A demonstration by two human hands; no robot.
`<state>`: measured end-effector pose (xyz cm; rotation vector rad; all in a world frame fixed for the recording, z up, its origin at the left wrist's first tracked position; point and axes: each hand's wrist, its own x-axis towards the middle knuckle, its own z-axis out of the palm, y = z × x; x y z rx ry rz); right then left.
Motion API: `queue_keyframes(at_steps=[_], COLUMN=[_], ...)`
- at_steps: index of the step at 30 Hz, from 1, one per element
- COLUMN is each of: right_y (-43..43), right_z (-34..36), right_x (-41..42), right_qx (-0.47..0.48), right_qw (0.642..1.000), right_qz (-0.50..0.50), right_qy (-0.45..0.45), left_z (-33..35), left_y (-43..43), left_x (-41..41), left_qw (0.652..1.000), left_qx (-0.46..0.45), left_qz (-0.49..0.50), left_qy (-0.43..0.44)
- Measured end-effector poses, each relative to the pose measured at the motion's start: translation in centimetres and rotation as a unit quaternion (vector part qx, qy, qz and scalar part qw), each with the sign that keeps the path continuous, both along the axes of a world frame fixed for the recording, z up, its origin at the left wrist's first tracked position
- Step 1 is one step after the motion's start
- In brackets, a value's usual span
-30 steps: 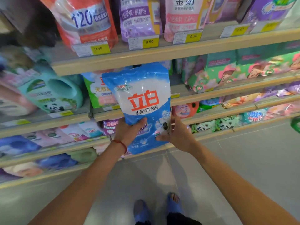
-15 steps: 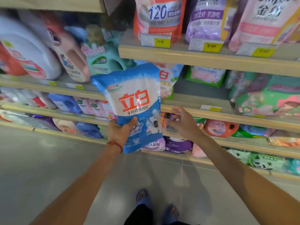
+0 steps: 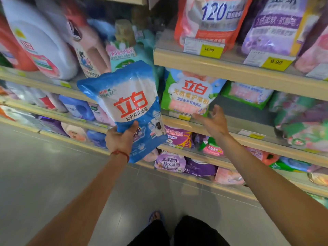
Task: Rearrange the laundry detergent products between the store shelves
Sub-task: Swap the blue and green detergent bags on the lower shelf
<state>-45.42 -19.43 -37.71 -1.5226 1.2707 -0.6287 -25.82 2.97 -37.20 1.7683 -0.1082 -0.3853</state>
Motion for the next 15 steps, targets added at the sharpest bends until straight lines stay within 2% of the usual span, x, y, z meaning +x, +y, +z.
queue_keyframes(at_steps=[5,11,15], right_y=[-2.6,-5.4,-6.8], right_z=[-1.0,-1.7,-2.8], right_x=[1.1,3.3,4.0], right_qx=[0.003,0.026,0.05], right_qw=[1.0,0.991,0.986], right_qz=[0.011,0.043,0.041], right_qy=[-0.021,-0.126,-0.155], left_z=[-1.1,-2.9,-3.6], left_y=[-1.9,-4.8,-6.2], left_x=[0.3,0.7,1.4], left_qw=[0.999,0.997,0.996], left_qx=[-0.037,-0.075,-0.084], left_qz=[0.01,0.018,0.021], left_qy=[-0.003,-0.014,-0.023])
